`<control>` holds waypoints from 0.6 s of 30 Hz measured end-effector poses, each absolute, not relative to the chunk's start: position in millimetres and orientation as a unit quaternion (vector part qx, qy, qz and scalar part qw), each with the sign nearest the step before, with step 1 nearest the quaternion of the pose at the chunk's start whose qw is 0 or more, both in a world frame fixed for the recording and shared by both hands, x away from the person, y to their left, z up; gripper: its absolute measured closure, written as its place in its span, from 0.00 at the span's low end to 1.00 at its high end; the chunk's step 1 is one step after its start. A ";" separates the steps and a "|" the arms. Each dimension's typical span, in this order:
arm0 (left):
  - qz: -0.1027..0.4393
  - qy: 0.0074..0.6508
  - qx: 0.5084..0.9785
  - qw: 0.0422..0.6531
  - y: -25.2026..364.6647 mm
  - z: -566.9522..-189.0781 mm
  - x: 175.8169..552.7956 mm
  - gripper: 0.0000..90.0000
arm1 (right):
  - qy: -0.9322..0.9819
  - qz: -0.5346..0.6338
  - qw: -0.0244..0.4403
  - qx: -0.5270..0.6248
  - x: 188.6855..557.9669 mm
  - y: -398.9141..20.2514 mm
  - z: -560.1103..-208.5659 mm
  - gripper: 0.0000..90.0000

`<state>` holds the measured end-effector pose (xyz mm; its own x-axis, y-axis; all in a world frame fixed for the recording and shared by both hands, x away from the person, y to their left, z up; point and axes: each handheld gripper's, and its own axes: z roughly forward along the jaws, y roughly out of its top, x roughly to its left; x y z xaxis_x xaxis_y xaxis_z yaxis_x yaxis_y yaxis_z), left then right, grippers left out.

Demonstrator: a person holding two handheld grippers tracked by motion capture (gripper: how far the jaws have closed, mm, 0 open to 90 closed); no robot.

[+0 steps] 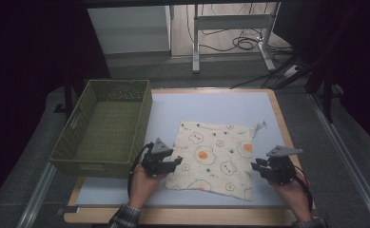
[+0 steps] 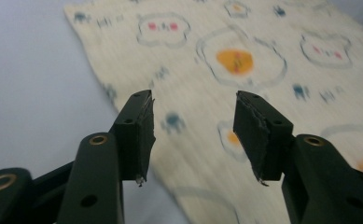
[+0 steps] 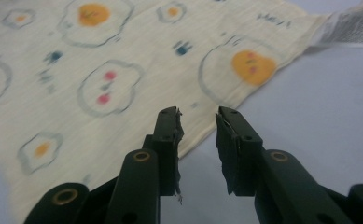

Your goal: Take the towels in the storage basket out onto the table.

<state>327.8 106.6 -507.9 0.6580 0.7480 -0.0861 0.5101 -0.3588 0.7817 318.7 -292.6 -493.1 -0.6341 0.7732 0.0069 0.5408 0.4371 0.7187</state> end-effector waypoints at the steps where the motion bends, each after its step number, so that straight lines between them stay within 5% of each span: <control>1: 0.146 0.387 0.812 0.411 104.0 -506.7 335.3 0.53 | 0.830 0.354 0.163 0.398 325.9 -293.1 -493.6 0.77; 18: 0.173 0.423 0.805 0.378 85.4 -511.3 441.2 0.70 | 0.813 0.348 0.177 0.433 411.4 -294.8 -492.7 0.85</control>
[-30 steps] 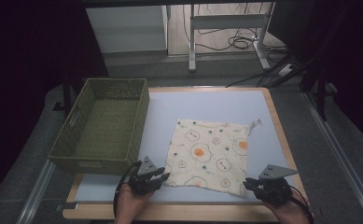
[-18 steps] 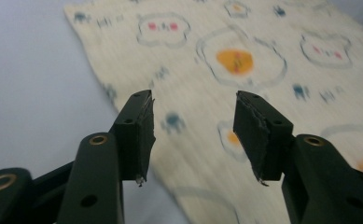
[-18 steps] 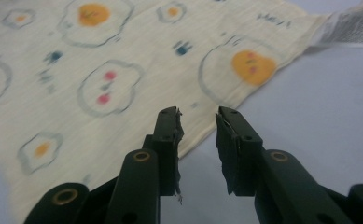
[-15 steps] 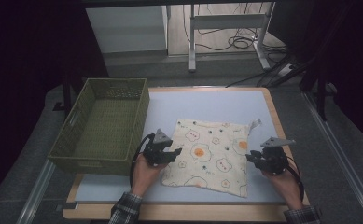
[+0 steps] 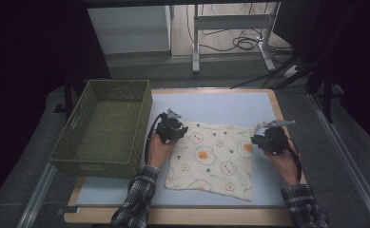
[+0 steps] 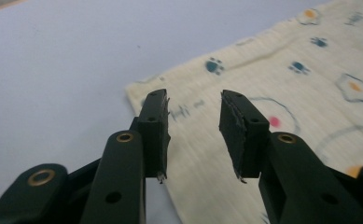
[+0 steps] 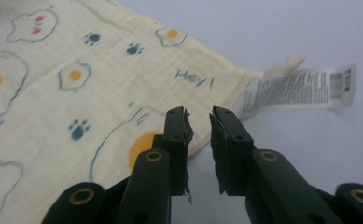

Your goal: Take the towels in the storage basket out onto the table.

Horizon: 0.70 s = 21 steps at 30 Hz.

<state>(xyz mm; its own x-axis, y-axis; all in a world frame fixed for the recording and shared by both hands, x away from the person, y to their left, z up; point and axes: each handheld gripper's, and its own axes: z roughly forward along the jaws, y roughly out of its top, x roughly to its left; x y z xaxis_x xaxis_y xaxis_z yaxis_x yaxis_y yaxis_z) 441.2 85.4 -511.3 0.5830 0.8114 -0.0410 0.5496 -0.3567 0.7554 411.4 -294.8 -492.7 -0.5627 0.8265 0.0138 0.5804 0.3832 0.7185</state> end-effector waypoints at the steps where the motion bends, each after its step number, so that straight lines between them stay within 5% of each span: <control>1: 0.173 0.421 0.806 0.377 84.4 -512.1 445.6 0.71 | 0.813 0.346 0.180 0.433 415.5 -294.0 -492.0 0.86; 8: 0.188 0.428 0.806 0.363 81.9 -518.2 470.8 0.73 | 0.807 0.338 0.199 0.441 442.1 -289.1 -494.1 0.83; 16: 0.192 0.456 0.799 0.342 85.5 -533.0 487.5 0.62 | 0.804 0.319 0.209 0.456 463.5 -288.9 -509.1 0.71; 21: 0.173 0.460 0.794 0.358 86.4 -538.7 491.0 0.66 | 0.804 0.323 0.194 0.460 465.4 -287.7 -516.5 0.84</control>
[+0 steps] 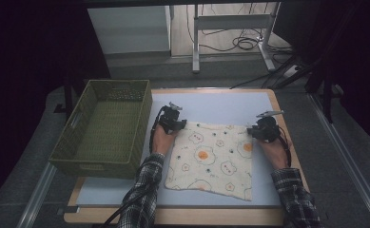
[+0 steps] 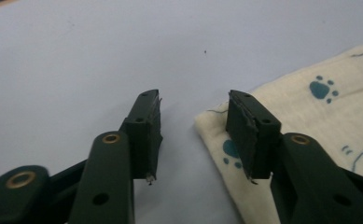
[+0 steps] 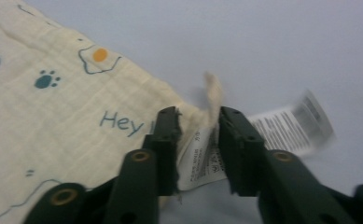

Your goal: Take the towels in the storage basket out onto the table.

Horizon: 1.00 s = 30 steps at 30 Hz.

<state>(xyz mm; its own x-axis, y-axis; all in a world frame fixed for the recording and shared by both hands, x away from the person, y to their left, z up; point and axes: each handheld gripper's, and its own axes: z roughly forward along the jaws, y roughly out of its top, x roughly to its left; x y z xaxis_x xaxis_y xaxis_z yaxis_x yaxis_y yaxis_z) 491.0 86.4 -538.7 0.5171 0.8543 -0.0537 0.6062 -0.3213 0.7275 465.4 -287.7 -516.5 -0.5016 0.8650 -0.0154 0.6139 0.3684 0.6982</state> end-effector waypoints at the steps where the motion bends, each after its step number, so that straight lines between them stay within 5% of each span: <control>1: 0.169 0.462 0.793 0.360 85.6 -538.9 490.3 0.72 | 0.805 0.325 0.190 0.460 465.2 -287.2 -516.2 0.90; 7: 0.161 0.446 0.809 0.347 77.6 -534.2 485.8 0.97 | 0.816 0.307 0.183 0.454 464.0 -282.3 -511.4 0.98; 19: 0.229 0.425 0.790 0.379 84.0 -496.8 486.3 0.97 | 0.787 0.346 0.211 0.465 478.9 -292.4 -475.2 0.98; 30: 0.233 0.398 0.800 0.383 91.7 -492.5 444.1 0.97 | 0.790 0.382 0.189 0.441 441.9 -306.9 -467.0 0.98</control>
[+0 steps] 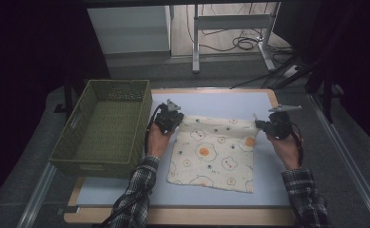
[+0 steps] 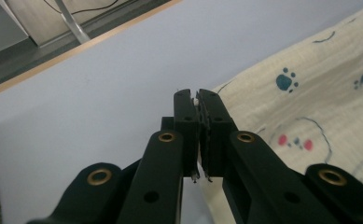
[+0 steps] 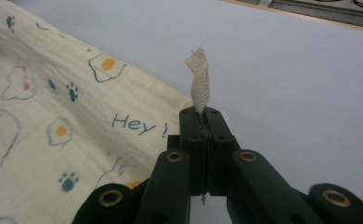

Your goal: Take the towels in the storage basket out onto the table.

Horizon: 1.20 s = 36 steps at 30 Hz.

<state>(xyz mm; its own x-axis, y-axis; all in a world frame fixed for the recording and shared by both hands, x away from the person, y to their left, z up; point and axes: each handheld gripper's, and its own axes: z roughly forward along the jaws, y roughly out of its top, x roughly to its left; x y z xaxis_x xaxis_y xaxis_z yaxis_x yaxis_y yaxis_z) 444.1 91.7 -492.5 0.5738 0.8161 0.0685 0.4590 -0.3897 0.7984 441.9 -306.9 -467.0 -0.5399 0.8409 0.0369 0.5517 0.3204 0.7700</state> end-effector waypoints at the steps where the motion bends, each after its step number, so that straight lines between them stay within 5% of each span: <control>1: 0.230 0.399 0.801 0.383 91.7 -493.0 439.1 0.97 | 0.790 0.386 0.185 0.439 438.4 -307.8 -467.1 0.98; 36: 0.170 0.382 0.805 0.422 115.0 -510.8 311.0 0.96 | 0.823 0.404 0.121 0.380 317.9 -311.2 -488.8 0.98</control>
